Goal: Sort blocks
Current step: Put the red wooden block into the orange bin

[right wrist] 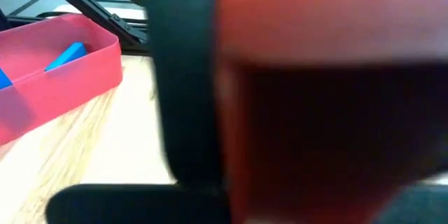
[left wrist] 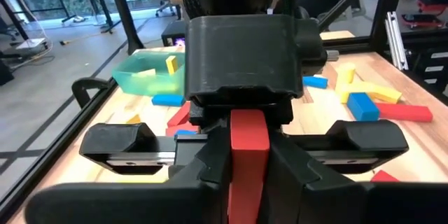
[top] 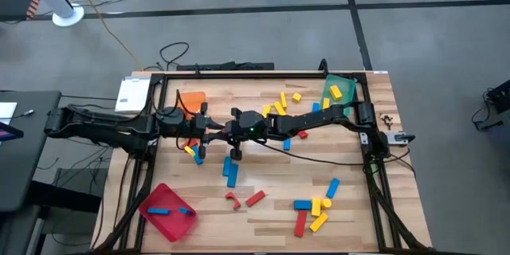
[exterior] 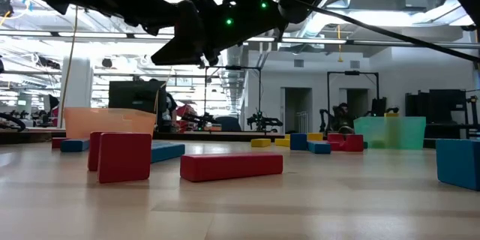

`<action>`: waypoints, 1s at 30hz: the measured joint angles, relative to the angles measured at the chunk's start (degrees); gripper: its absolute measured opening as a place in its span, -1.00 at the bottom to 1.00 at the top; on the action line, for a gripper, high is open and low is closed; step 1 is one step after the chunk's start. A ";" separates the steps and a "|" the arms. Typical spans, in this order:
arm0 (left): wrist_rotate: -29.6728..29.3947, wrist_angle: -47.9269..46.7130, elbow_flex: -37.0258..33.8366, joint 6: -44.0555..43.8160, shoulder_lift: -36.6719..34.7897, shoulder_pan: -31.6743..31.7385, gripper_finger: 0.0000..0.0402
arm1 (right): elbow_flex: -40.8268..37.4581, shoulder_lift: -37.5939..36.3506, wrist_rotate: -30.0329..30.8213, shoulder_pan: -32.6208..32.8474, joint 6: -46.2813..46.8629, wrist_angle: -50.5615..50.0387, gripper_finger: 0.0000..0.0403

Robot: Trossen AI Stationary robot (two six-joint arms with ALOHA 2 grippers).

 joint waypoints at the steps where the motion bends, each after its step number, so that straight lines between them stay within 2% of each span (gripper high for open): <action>1: -0.01 -0.26 0.00 0.15 -0.09 -0.01 -0.74 | 0.00 0.00 0.00 -0.03 0.51 -0.02 -0.67; 11: -4.07 -7.89 -0.04 0.68 -4.71 0.82 -0.74 | 0.06 0.00 0.69 -0.96 2.83 -3.61 -0.60; 18: -9.04 -15.23 -0.10 0.01 -14.01 2.24 -0.74 | 0.02 -0.02 0.89 -2.06 4.10 -7.30 -0.34; 25: -23.05 -22.62 -1.62 -0.81 -21.62 4.73 -0.74 | 0.02 -0.02 0.74 -2.36 5.58 -8.52 0.04; 30: -28.79 -22.19 -6.39 -3.48 -22.75 9.20 -0.74 | 0.02 -0.02 0.59 -1.96 6.29 -9.12 0.15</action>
